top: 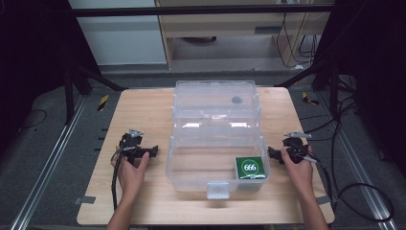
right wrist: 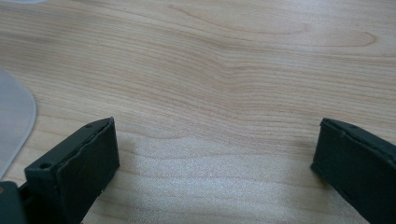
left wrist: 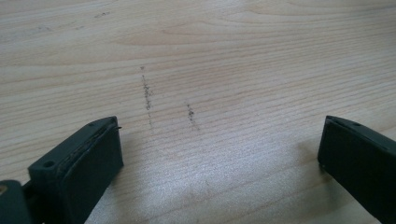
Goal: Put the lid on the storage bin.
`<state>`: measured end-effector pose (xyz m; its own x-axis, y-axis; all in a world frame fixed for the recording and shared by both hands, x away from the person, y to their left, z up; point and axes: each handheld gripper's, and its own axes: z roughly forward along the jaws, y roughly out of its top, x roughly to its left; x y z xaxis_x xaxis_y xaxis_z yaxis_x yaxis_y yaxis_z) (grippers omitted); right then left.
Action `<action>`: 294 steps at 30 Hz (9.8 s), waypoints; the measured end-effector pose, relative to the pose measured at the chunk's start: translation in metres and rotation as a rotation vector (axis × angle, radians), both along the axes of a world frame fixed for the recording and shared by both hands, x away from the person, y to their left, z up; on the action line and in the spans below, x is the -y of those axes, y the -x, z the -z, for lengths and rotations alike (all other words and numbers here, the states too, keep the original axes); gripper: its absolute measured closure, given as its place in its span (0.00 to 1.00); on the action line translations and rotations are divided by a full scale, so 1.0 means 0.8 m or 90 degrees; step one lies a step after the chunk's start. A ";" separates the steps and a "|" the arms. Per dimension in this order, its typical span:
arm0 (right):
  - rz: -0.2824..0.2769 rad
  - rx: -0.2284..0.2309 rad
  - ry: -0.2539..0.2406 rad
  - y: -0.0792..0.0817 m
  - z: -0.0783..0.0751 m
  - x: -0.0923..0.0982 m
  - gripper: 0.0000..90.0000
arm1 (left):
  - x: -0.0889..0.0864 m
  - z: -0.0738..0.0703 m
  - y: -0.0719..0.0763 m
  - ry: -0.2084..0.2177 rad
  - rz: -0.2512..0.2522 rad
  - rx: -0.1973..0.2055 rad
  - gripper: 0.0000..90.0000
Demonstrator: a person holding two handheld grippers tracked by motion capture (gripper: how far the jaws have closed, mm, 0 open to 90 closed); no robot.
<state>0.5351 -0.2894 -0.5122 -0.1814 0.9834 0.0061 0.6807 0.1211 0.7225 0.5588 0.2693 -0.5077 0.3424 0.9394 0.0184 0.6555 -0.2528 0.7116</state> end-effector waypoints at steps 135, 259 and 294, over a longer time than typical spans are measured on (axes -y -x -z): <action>-0.680 -0.090 0.440 -0.057 -0.269 -0.192 0.86 | 0.188 -0.149 0.138 -0.269 0.672 -0.142 0.37; -0.708 -0.007 0.459 0.033 -0.274 -0.199 0.97 | 0.210 -0.123 0.120 -0.219 0.592 -0.116 0.88; -0.728 -0.013 0.427 0.069 -0.254 -0.187 0.95 | 0.210 -0.121 0.123 -0.211 0.584 -0.109 0.87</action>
<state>0.4802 -0.1399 -0.3087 -0.9095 0.0914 -0.4056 -0.0325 0.9569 0.2886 0.4607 0.1009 -0.4105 0.9574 0.2651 0.1148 0.1935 -0.8835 0.4266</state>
